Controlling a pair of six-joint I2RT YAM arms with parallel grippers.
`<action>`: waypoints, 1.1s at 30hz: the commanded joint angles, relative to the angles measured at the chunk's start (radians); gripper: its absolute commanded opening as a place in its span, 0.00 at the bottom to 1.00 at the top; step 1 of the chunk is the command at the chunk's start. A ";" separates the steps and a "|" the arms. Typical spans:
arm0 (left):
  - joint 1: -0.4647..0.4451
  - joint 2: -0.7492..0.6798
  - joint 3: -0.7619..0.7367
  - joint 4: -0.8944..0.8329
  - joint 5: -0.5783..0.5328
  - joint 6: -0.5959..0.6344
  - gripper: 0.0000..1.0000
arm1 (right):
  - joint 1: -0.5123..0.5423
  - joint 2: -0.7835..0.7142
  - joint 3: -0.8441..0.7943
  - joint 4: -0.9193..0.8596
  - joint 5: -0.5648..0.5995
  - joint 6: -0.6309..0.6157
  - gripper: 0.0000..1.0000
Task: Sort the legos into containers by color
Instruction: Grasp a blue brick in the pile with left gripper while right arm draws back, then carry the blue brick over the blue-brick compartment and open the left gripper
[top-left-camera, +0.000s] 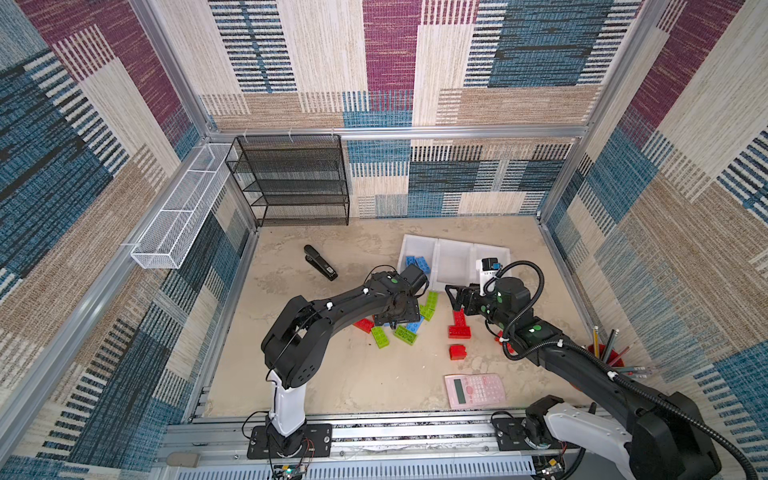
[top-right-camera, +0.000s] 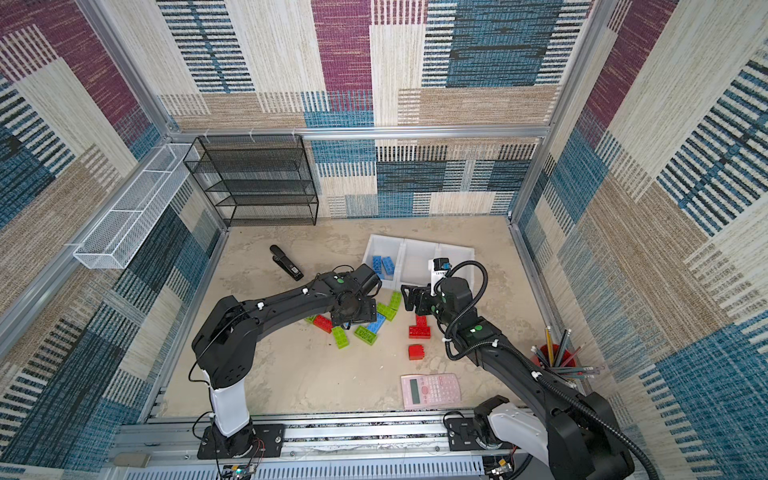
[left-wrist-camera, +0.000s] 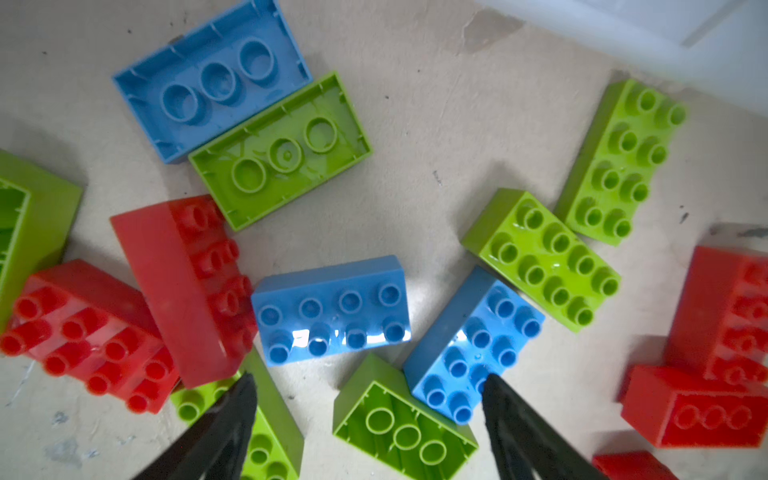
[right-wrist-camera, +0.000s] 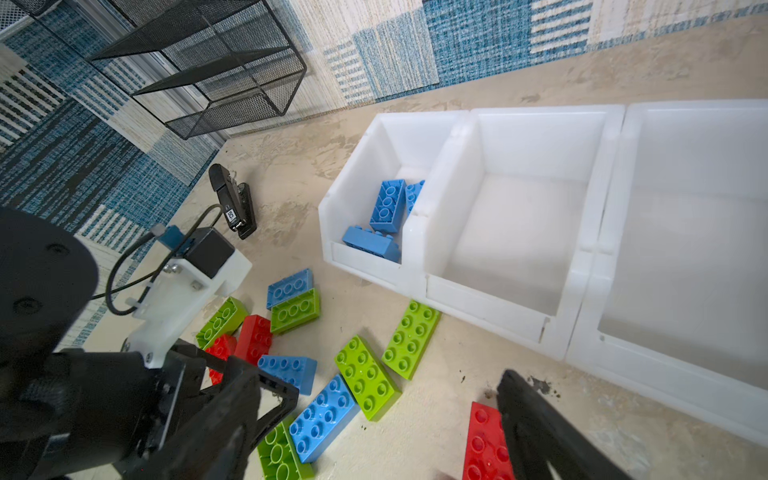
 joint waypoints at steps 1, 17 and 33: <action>0.001 0.018 0.008 0.002 -0.025 -0.028 0.88 | 0.000 0.013 -0.003 0.058 -0.029 0.019 0.90; 0.016 0.063 -0.016 0.039 -0.043 -0.042 0.93 | 0.000 0.051 -0.003 0.061 -0.031 0.018 0.90; 0.030 0.076 -0.007 0.046 -0.041 -0.017 0.63 | 0.000 0.063 -0.001 0.058 -0.019 0.013 0.90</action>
